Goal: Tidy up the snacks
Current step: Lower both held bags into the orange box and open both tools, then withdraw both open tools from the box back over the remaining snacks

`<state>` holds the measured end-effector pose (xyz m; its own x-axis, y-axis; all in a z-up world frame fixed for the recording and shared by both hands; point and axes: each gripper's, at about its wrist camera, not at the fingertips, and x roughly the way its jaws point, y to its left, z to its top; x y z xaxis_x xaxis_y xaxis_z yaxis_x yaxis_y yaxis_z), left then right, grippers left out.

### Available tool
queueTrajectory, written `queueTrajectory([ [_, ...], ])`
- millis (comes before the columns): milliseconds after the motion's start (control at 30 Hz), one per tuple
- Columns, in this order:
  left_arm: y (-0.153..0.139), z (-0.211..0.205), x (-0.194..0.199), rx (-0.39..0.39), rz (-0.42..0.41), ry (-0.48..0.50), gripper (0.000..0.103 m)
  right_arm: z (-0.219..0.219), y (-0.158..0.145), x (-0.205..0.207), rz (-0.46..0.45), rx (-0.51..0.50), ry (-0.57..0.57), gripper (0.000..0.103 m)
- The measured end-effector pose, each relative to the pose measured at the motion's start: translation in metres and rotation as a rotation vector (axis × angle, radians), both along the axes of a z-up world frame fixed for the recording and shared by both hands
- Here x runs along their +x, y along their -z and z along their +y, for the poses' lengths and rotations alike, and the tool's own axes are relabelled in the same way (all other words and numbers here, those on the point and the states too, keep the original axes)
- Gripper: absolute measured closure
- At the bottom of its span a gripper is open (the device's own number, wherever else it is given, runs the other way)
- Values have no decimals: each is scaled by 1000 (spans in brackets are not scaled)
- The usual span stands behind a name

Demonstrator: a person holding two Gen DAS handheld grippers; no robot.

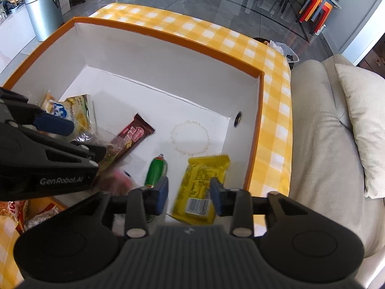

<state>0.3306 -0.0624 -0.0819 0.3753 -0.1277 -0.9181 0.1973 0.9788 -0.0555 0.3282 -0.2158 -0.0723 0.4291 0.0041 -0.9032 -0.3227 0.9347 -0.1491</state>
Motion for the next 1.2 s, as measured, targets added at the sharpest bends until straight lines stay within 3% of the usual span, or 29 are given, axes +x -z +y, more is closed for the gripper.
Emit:
queueTrajectory([
  [267, -28, 12, -25, 7, -90, -16, 37, -4, -22, -16, -50, 45, 35, 39],
  [733, -82, 32, -113, 95, -339, 42, 35, -13, -59, -101, -224, 173, 116, 37],
  [967, -91, 45, -156, 75, -370, 35, 35, -16, -73, -153, -293, 221, 144, 36],
  [1200, -87, 65, -191, 39, -334, -20, 35, -22, -71, -204, -331, 258, 199, 34],
])
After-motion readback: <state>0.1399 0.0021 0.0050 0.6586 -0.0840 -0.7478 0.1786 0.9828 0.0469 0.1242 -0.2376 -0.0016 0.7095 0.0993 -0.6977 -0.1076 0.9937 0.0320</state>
